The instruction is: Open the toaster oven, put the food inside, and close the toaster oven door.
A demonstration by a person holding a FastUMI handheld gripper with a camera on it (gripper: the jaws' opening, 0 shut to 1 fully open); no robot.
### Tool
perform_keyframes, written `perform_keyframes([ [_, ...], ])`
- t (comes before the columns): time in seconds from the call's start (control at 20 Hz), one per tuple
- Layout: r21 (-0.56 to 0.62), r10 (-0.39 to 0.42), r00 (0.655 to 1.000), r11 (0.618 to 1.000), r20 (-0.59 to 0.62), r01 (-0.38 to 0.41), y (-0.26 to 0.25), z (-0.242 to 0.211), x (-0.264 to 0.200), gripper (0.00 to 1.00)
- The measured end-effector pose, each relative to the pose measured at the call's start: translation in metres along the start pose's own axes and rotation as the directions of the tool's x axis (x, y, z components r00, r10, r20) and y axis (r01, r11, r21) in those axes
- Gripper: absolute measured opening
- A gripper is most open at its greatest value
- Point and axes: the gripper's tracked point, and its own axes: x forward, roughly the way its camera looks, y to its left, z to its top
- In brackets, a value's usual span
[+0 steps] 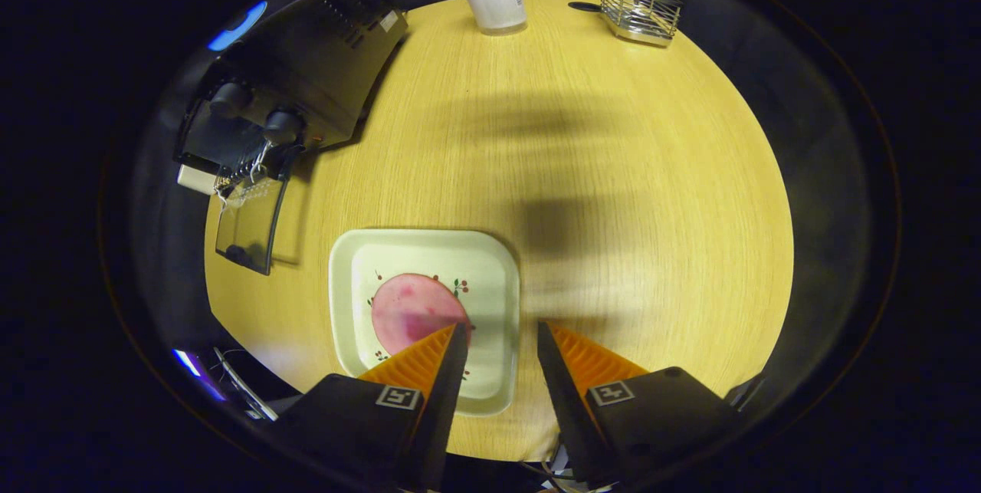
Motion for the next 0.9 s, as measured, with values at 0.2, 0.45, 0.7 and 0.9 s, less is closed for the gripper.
perform_keyframes([
  [0.2, 0.029, -0.016, 1.0, 0.999, -0.018, 0.017, -0.005, -0.001, 0.0, 0.33],
  [0.45, 0.073, 0.144, 0.99, 0.987, 0.001, -0.144, -0.004, 0.0, 0.002, 0.07],
  [0.7, 0.226, 0.334, 0.939, 0.911, 0.082, -0.344, 0.007, 0.002, -0.006, 0.06],
  [0.9, 0.269, 0.415, 0.898, 0.857, 0.143, -0.439, 0.025, -0.004, -0.02, 0.05],
])
